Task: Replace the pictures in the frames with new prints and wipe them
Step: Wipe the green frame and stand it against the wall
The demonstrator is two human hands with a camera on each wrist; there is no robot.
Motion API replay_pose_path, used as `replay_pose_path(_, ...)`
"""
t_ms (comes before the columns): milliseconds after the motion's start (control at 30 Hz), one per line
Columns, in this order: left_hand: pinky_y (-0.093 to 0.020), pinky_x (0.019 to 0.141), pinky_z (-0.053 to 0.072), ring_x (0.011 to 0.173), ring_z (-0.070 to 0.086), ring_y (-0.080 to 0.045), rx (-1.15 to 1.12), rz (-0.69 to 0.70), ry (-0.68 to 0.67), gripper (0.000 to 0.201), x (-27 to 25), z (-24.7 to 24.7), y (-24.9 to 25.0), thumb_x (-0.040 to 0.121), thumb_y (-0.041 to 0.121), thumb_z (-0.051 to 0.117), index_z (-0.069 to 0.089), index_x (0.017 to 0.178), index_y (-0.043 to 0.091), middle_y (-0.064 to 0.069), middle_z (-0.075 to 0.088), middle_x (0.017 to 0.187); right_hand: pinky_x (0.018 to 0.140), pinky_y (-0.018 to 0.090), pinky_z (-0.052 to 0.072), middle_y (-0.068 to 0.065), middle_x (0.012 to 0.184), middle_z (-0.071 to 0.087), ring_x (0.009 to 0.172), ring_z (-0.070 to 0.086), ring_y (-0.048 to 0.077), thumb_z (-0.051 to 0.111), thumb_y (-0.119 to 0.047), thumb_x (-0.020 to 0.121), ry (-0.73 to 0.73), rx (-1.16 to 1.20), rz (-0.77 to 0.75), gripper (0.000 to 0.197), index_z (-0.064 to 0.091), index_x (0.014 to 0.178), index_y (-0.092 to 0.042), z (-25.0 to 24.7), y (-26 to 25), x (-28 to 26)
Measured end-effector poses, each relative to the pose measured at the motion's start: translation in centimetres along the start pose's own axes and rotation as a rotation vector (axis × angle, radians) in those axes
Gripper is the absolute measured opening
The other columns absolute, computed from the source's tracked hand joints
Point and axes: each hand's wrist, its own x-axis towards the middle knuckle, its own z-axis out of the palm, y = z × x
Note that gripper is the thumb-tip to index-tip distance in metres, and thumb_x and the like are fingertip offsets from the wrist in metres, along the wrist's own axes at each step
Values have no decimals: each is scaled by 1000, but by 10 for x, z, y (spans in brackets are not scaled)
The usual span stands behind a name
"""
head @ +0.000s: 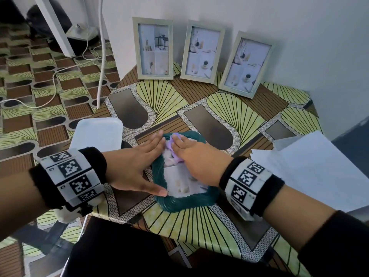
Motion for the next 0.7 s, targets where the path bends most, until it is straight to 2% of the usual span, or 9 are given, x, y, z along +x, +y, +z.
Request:
replay_pose_path(67, -17, 111, -14, 139, -35, -2, -15, 5, 8, 129, 0, 1, -1, 67, 89, 44, -36, 143, 20, 7, -47, 148, 122, 34, 8, 14, 164, -11, 152, -8, 23, 37, -7, 102, -16, -21, -34, 68, -5, 155, -3, -3, -7, 3)
replay_pose_path(133, -17, 112, -13, 139, -35, -2, -26, 8, 14, 130, 0, 1, -1, 67, 89, 45, -35, 143, 20, 8, -47, 148, 121, 31, 4, 14, 164, -9, 152, -8, 23, 44, -14, 102, -32, -22, -68, 72, -3, 154, -2, -8, -15, 3)
replay_pose_path(200, -16, 112, -12, 139, -34, -1, -25, 9, 22, 129, 0, 2, -1, 68, 88, 45, -34, 144, 20, 8, -47, 148, 121, 31, 5, 15, 164, -7, 152, -7, 23, 49, -16, 100, -29, -29, -95, 76, -2, 154, -1, -11, -21, -2)
replay_pose_path(333, -16, 112, -13, 139, -34, -1, -26, 8, 31, 130, 0, 3, -1, 69, 87, 47, -32, 145, 18, 7, -46, 149, 119, 29, -3, 17, 164, -6, 151, -7, 25, 35, -20, 105, -48, -117, -179, 66, -5, 153, 3, -2, -27, -18)
replay_pose_path(400, -16, 111, -14, 139, -34, -2, -21, 4, 26, 130, 0, 2, 0, 69, 87, 47, -33, 145, 17, 5, -46, 149, 121, 31, -2, 17, 164, -2, 151, -5, 27, 33, -14, 105, -51, -117, -251, 59, 3, 153, 3, 9, -28, -32)
replay_pose_path(467, -17, 111, -14, 139, -33, -2, -21, -4, 18, 132, -1, 1, 1, 67, 88, 46, -32, 146, 17, 5, -45, 149, 120, 30, -2, 13, 165, 3, 151, -1, 24, 31, -4, 102, -32, -26, -260, 55, 14, 154, -1, 15, -26, -47)
replay_pose_path(567, -19, 112, -12, 139, -32, -3, -11, -8, 17, 133, -1, 0, 2, 65, 89, 45, -32, 147, 17, 4, -45, 150, 109, 16, -22, 12, 164, -5, 152, -5, 19, 28, -6, 101, -77, -99, -269, 59, 4, 155, -4, 24, -22, -57)
replay_pose_path(600, -19, 112, -11, 139, -31, -3, -9, -9, 20, 133, -1, 1, 2, 65, 89, 45, -32, 147, 17, 5, -44, 150, 107, 14, -24, 13, 164, -6, 152, -5, 20, 28, -7, 101, -92, -84, -245, 59, 4, 155, -4, 27, -21, -56)
replay_pose_path(700, -20, 113, -10, 140, -30, -3, -10, -9, 26, 133, -2, 1, 2, 66, 88, 46, -31, 148, 18, 5, -43, 151, 121, 25, -8, 8, 165, -7, 152, -5, 19, 28, -7, 101, -73, -54, -165, 60, 3, 156, -10, 40, -13, -61)
